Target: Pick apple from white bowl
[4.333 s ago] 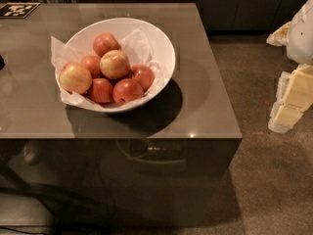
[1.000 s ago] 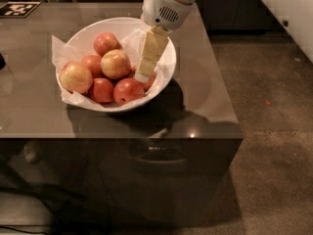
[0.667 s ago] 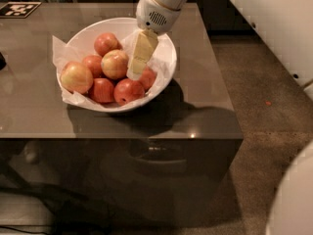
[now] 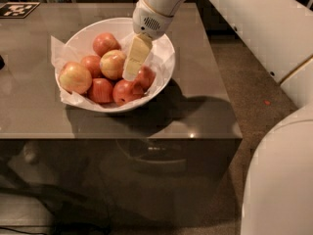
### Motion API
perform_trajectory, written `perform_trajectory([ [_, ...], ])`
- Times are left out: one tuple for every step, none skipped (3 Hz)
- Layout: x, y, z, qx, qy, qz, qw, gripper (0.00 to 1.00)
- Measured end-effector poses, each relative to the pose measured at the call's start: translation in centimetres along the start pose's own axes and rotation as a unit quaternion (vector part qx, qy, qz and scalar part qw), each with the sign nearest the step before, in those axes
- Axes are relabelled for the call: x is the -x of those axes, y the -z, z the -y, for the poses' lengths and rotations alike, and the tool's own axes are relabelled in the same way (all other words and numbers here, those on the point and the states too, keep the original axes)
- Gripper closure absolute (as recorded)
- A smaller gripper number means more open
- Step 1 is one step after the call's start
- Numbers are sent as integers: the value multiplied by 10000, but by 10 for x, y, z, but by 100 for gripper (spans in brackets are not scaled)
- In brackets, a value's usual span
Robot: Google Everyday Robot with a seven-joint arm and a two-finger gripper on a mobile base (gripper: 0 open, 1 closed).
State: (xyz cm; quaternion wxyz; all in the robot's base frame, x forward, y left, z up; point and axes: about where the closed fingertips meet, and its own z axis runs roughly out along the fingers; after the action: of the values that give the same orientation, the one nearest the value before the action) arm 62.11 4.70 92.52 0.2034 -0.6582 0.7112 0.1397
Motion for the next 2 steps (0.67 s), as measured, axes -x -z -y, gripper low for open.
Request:
perform_trajectory([
  [14,26,-28,-463,-36,105,9989,0],
  [15,26,-28,-479,-50,106,9988,0],
])
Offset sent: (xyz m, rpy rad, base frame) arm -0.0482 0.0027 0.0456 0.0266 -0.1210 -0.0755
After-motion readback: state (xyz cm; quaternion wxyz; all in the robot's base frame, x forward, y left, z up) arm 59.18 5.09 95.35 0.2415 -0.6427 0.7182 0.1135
